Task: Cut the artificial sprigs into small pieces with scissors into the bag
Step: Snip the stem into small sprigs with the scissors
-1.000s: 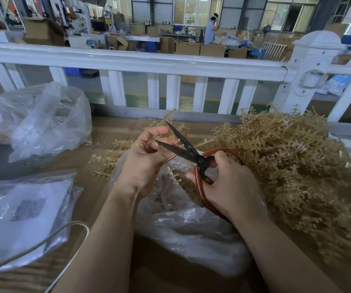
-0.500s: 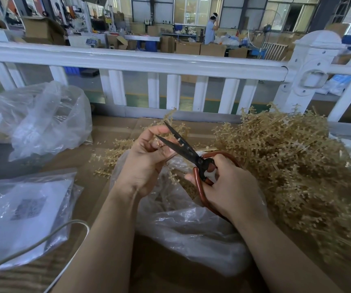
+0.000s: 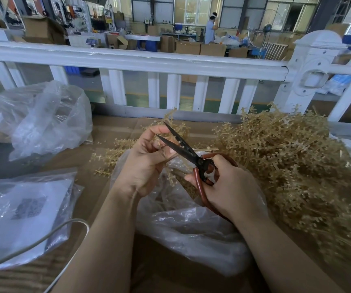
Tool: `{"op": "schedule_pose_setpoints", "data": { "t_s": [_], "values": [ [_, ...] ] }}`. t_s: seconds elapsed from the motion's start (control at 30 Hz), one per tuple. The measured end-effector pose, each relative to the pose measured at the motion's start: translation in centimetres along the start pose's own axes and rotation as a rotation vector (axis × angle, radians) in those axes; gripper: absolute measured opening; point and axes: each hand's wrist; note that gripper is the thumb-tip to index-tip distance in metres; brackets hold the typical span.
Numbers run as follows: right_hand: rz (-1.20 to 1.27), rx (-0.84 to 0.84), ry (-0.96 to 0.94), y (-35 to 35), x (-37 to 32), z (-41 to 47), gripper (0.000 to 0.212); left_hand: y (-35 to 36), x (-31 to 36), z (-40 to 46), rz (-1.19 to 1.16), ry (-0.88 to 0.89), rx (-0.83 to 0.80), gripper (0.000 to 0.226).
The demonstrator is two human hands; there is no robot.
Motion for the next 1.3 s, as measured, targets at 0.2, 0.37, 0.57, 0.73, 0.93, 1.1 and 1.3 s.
{"op": "schedule_pose_setpoints", "data": {
  "t_s": [0.2,0.37,0.57,0.73,0.93,1.1,1.3],
  "values": [
    [0.012,-0.001,-0.001,-0.2,-0.2,0.1,0.065,0.1,0.1,0.0,0.002,0.001,0.007,0.039],
    [0.019,-0.002,0.002,-0.4,-0.3,0.1,0.07,0.2,0.2,0.0,0.004,-0.006,0.007,0.039],
    [0.03,-0.011,-0.012,-0.7,-0.6,0.0,0.077,0.3,0.4,-0.1,0.025,-0.021,0.017,0.045],
    [0.055,-0.01,-0.021,-1.0,-0.9,-0.1,0.083,0.3,0.4,-0.1,0.02,-0.032,0.005,0.042],
    [0.038,-0.016,0.0,-1.0,-0.9,0.0,0.086,0.3,0.5,-0.2,0.015,-0.039,-0.004,0.043],
    [0.03,-0.021,0.015,-0.9,-0.9,0.0,0.083,0.5,0.6,-0.2,0.029,-0.037,0.0,0.048],
    [0.019,-0.012,0.02,-0.4,-0.4,0.0,0.07,0.4,0.5,-0.3,0.008,-0.051,0.017,0.03]
  ]
}}
Point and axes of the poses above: each hand's wrist, its own z-axis towards the middle knuckle, its own y-axis out of the palm, x = y × z, and after that the axes turned 1 degree about x, right-handed
